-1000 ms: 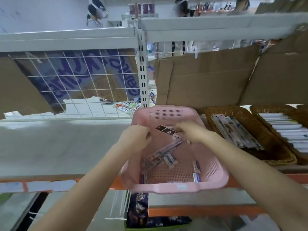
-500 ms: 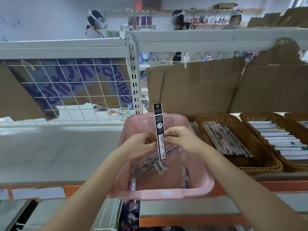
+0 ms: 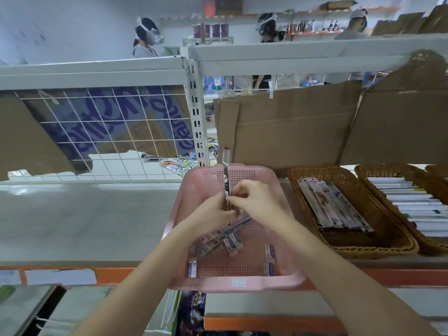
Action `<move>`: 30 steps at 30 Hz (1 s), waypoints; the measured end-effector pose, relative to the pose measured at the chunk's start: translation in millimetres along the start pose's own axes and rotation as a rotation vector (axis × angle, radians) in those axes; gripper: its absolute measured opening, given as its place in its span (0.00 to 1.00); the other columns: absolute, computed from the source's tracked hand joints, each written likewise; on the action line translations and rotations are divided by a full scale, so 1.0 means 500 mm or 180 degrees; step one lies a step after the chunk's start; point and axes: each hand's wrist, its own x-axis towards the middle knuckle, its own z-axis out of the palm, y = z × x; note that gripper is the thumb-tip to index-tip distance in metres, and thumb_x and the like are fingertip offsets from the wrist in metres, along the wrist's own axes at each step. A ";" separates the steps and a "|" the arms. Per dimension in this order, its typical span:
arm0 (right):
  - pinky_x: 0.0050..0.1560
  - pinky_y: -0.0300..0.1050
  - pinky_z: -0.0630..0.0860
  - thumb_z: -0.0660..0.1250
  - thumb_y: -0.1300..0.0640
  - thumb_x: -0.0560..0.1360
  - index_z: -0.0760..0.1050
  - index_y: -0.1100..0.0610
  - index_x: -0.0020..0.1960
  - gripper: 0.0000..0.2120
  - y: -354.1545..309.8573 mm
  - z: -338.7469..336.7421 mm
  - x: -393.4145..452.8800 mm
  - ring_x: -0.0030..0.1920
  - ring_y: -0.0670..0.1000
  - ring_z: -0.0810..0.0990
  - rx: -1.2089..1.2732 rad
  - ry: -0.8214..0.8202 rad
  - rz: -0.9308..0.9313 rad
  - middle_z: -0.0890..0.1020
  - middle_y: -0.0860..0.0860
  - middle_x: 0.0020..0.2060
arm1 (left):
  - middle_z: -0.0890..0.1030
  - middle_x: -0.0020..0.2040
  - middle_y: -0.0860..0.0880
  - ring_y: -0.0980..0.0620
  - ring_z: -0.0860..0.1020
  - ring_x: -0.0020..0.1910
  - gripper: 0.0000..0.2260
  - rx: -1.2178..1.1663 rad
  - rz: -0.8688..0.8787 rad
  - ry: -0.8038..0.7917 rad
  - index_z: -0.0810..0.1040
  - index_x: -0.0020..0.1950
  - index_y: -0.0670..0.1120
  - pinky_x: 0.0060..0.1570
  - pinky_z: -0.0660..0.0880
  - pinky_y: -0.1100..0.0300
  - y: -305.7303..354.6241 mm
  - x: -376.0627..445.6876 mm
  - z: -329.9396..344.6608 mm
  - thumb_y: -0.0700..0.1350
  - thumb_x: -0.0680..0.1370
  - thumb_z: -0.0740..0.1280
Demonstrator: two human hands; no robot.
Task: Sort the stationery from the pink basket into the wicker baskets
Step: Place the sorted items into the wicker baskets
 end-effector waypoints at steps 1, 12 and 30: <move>0.33 0.21 0.67 0.71 0.53 0.73 0.78 0.49 0.44 0.02 -0.002 0.003 0.002 0.39 0.35 0.75 -0.0011 0.0018 -0.0037 0.80 0.41 0.39 | 0.80 0.47 0.54 0.64 0.76 0.42 0.11 -0.0309 -0.0014 0.0050 0.72 0.49 0.57 0.44 0.72 0.69 0.002 0.002 0.005 0.41 0.74 0.66; 0.33 0.22 0.70 0.67 0.56 0.76 0.80 0.52 0.52 0.07 0.020 -0.037 0.022 0.39 0.33 0.74 -0.0154 -0.0059 -0.0339 0.78 0.40 0.41 | 0.70 0.26 0.54 0.53 0.68 0.29 0.09 -0.1481 -0.0995 0.0790 0.72 0.39 0.48 0.34 0.65 0.59 -0.019 0.009 -0.004 0.49 0.76 0.67; 0.39 0.41 0.72 0.64 0.60 0.77 0.78 0.58 0.52 0.06 0.092 0.060 0.116 0.42 0.51 0.78 -0.2435 -0.2287 -0.0514 0.80 0.51 0.45 | 0.58 0.24 0.54 0.56 0.56 0.21 0.27 -0.2166 -0.0828 0.0768 0.69 0.19 0.50 0.22 0.55 0.65 -0.004 -0.014 -0.018 0.44 0.80 0.61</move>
